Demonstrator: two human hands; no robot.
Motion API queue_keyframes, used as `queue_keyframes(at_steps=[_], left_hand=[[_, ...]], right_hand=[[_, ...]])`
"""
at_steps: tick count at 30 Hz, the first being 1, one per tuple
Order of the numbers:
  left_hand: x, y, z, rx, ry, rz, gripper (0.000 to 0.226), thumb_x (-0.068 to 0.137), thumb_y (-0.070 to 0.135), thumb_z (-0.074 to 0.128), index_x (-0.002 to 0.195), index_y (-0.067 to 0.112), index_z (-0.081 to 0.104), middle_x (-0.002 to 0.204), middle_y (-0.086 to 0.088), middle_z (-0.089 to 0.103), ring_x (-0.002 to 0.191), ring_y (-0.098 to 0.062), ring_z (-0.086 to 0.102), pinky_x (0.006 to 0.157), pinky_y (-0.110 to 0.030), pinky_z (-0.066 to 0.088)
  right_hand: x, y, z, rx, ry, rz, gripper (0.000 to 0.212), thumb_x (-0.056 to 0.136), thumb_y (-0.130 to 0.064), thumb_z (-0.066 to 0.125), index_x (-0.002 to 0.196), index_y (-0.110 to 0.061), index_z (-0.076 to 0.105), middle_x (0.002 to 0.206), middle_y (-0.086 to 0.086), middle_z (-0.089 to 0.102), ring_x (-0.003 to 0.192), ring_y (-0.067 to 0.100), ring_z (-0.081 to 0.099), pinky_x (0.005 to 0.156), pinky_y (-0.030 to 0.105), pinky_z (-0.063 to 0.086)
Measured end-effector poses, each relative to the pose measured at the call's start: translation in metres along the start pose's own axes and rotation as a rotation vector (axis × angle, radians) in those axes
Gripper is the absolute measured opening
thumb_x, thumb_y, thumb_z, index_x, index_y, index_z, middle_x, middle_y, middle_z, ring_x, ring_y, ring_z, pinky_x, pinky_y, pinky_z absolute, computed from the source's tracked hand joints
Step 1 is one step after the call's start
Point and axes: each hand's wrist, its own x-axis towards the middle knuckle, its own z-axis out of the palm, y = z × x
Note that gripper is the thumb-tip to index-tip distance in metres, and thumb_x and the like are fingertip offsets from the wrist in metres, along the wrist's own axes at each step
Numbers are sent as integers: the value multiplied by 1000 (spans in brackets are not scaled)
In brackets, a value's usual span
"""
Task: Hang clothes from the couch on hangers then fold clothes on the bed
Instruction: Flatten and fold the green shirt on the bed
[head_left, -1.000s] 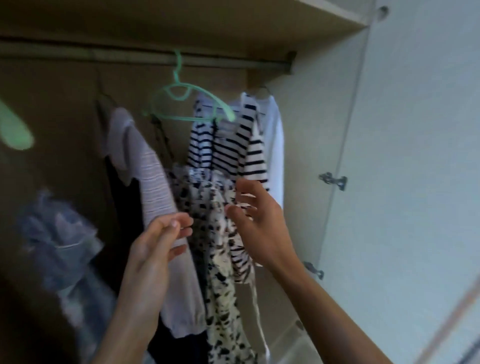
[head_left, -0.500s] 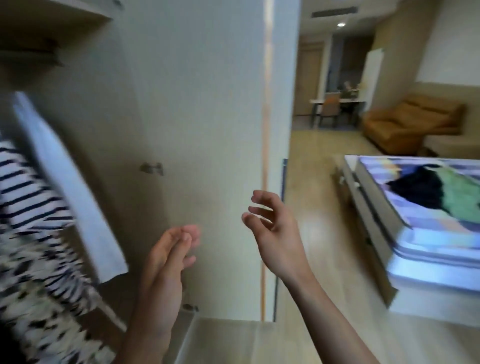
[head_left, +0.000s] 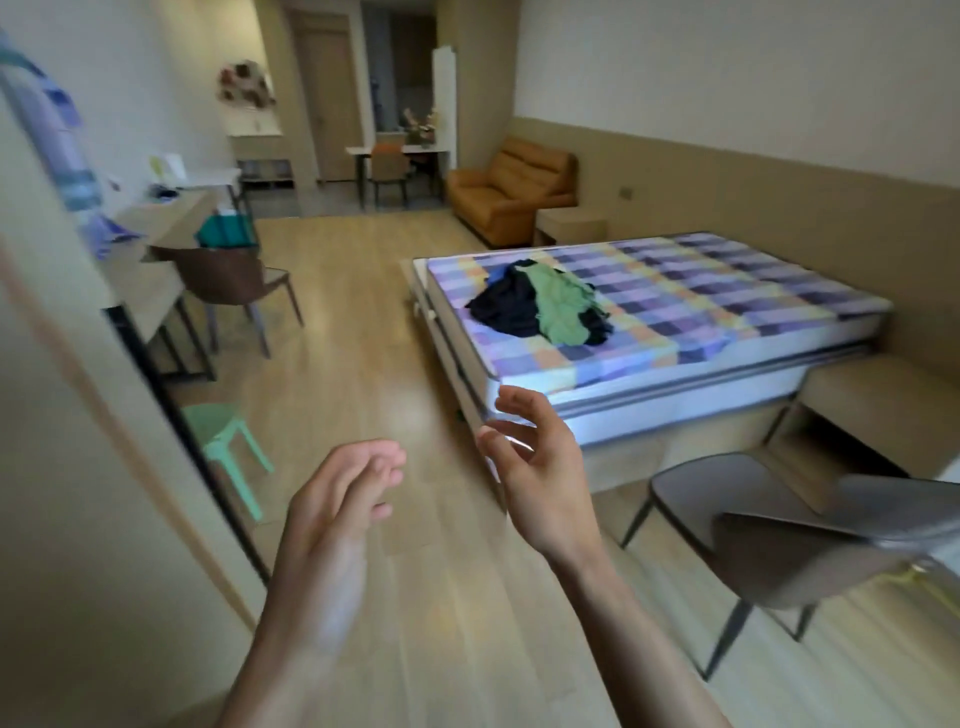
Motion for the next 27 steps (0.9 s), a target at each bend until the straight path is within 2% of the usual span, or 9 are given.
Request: queue_keyframes(at_steps=[3,6,9,13,17,20,23,27], left_hand=[[39,-15,61,-33,-99,-29,50,68,60,57,96,21,72,104,4,75,105,-13,69,91,-40,50],[83,-31,112,-56,-175,-48,52,65,61,56,94,22,71,100,6,76,102,-11,69,88,-36,50],[135,-51,159,-53,-261,-48,52,64,61,55,94,22,72,101,7,74,104,-14,67,89,-36,50],[230,-75,220,-40,-368,-73,55,66,64,54,97,22,72,102,7,73,102,-9,67,92,-37,50],[291,-80,265,-36,-416,-83,57,66,64,53,99,22,72,104,7,73,102,-8,67,92,-35,51],[338,-87,317,-23,-477,-110,47,73,58,55,99,22,71,104,8,72,104,-9,66,89,-29,49],[376,-106,373,-14,-525,-124,39,81,49,52,101,20,70,103,10,72,104,-7,66,87,-28,47],[428,-133,443,13,-533,-128,49,73,59,55,101,22,71,103,8,72,104,-7,66,92,-33,50]], right_hand=[[39,20,-50,-32,84,10,35,94,-20,67,128,-24,58,124,-13,64,106,-1,65,93,26,53],[80,42,-82,-68,152,31,34,96,-19,66,129,-24,58,125,-15,63,107,-1,64,91,20,50],[129,68,-106,-117,206,34,35,96,-22,66,130,-26,57,126,-16,62,108,-2,63,92,20,49],[212,103,-144,-193,301,85,35,96,-24,65,130,-29,57,126,-18,60,109,-1,63,94,26,52],[266,116,-176,-227,350,125,36,97,-27,64,132,-29,56,126,-17,60,110,0,62,91,22,51],[320,131,-205,-224,390,151,37,97,-26,65,133,-28,56,127,-15,61,110,3,63,93,27,53],[372,160,-233,-222,414,172,37,97,-27,65,133,-28,56,128,-15,60,109,1,63,91,25,52],[444,206,-272,-213,404,192,38,97,-26,64,134,-27,55,128,-13,61,107,3,64,90,25,53]])
